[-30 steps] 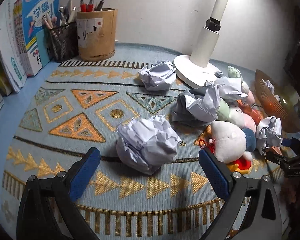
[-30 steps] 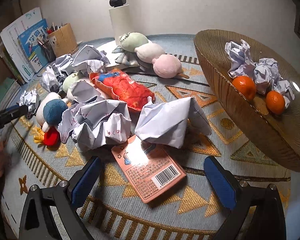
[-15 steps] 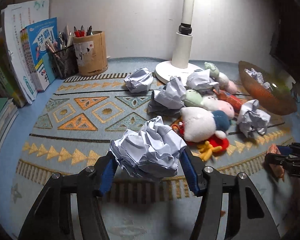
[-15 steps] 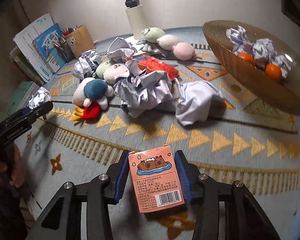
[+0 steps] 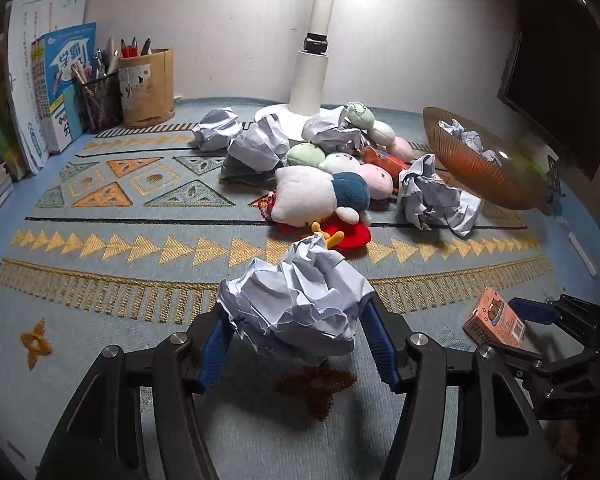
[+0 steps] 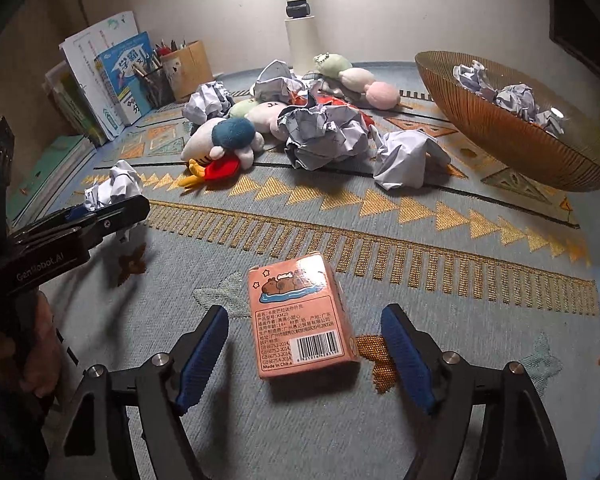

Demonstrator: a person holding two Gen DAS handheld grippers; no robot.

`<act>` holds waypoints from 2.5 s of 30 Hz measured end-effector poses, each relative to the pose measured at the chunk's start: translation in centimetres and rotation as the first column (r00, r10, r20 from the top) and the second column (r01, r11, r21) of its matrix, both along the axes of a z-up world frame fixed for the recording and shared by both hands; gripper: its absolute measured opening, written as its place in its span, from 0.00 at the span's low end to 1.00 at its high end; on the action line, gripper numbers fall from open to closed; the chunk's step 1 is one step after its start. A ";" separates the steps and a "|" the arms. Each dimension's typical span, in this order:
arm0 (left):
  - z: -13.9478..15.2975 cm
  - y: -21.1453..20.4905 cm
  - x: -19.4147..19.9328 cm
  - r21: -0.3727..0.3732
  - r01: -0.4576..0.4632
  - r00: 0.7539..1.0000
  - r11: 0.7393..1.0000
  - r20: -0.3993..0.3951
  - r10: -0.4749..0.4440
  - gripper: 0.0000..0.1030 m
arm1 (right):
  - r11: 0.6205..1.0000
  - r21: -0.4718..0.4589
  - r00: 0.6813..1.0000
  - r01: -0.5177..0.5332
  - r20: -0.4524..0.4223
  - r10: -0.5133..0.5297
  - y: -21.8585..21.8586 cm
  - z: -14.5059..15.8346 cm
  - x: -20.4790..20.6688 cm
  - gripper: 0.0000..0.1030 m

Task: Organize objects
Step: 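Lift the pink box with the right tool while the left tool lifts the paper ball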

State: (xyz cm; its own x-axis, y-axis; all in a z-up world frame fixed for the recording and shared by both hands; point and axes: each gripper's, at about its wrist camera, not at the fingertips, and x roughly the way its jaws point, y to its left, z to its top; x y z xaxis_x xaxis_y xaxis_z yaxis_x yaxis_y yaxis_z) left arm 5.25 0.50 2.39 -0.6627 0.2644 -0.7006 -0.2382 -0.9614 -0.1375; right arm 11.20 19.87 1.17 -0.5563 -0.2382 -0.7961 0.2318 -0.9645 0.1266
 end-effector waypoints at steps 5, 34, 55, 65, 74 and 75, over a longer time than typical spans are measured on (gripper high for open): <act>-0.2 0.3 0.1 -0.023 -0.003 1.000 1.000 -0.003 0.003 0.57 | 0.996 0.089 1.000 -0.013 -0.021 0.015 -1.5 -0.1 0.1 0.75; -1.0 1.8 -0.1 -0.140 0.005 1.000 0.990 0.024 -0.001 0.57 | 0.994 0.103 0.999 0.027 -0.050 -0.022 -0.7 0.2 -2.9 0.39; -1.3 2.4 -0.1 -0.166 0.031 0.999 0.986 0.043 -0.024 0.59 | 0.993 0.121 0.998 0.016 -0.062 -0.008 -0.8 0.2 -2.7 0.39; -1.3 2.3 -0.1 -0.167 0.031 0.999 0.985 0.044 -0.024 0.59 | 0.993 0.119 0.998 0.016 -0.062 -0.009 -0.8 0.2 -2.8 0.39; -1.4 2.5 -0.1 -0.182 0.030 0.999 0.983 0.045 -0.022 0.59 | 0.993 0.119 0.998 0.016 -0.061 -0.009 -0.8 0.2 -2.8 0.39; -1.4 2.5 -0.1 -0.182 0.030 0.999 0.983 0.045 -0.023 0.59 | 0.993 0.119 0.998 0.016 -0.062 -0.009 -0.8 0.2 -2.8 0.39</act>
State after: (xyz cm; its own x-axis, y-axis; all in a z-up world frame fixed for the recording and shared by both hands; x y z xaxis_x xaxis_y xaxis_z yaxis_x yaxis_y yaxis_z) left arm 5.11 3.01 1.00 -0.6257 0.1468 -0.7662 -0.2617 -0.9647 0.0289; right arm 8.41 19.07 1.36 -0.6071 -0.1360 -0.7829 0.2233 -0.9747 -0.0039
